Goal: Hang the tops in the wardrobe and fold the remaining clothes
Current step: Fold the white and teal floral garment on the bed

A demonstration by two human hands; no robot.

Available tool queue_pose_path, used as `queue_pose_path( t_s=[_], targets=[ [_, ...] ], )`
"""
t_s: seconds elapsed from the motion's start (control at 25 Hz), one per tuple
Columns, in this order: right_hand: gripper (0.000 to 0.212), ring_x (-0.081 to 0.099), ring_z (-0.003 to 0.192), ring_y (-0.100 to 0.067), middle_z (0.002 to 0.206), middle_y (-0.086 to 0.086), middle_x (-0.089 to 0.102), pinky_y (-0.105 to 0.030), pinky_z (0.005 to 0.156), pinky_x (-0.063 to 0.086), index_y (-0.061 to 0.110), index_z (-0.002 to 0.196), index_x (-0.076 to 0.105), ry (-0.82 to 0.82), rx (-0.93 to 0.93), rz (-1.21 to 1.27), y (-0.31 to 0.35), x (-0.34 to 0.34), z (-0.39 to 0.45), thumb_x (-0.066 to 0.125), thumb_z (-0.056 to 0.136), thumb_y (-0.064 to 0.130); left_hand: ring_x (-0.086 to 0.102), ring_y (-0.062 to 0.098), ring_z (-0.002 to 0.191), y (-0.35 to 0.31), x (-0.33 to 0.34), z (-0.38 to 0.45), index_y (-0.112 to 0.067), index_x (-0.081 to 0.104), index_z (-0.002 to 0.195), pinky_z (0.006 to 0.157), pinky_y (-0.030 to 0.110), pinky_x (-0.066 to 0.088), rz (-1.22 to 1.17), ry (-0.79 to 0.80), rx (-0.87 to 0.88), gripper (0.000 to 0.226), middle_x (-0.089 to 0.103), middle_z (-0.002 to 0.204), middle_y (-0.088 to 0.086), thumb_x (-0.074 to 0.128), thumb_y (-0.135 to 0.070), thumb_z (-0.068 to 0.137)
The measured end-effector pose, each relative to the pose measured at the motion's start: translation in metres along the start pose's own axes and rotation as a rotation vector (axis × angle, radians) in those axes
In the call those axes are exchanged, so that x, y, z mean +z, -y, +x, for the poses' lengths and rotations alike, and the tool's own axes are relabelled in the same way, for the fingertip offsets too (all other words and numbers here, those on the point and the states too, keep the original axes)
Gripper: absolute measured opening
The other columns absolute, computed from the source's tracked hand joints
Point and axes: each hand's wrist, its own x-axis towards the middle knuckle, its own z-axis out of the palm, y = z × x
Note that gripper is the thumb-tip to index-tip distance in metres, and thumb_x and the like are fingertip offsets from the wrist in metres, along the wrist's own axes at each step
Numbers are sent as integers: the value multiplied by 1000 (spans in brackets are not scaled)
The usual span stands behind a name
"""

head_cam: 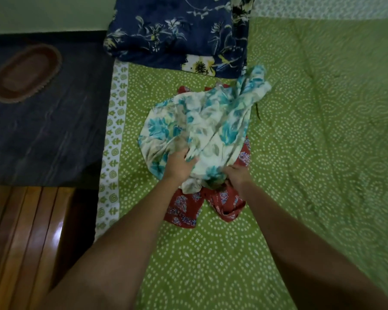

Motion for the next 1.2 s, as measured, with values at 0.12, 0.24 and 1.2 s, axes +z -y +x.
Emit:
queue_pose_path(
  t_s=[0.12,0.24,1.2],
  targets=[
    [20,44,43,-12,66,-12,57,-21,46,37,10,67,59,210,72,-256,-42,-5,-45,66,85,13,53,26,120,57,-7,-62,-10,46,138,98,34,45,233,293,-61,50,52,137,5,55,-35,95],
    [20,45,46,-11,69,-7,56,-19,42,32,8,75,59,522,246,-550,-57,-11,-101,55,91,18,51,23,122,73,-28,-123,-13,46,139,99,32,43,81,395,-246,45,49,140,3,52,-30,97],
    [28,60,100,-36,115,-18,62,-37,79,47,11,114,59,-483,-1094,-741,283,-190,-544,43,91,11,60,20,98,-456,-380,-477,-28,67,108,76,33,48,625,-703,724,24,67,105,-2,55,-21,88]
  ],
)
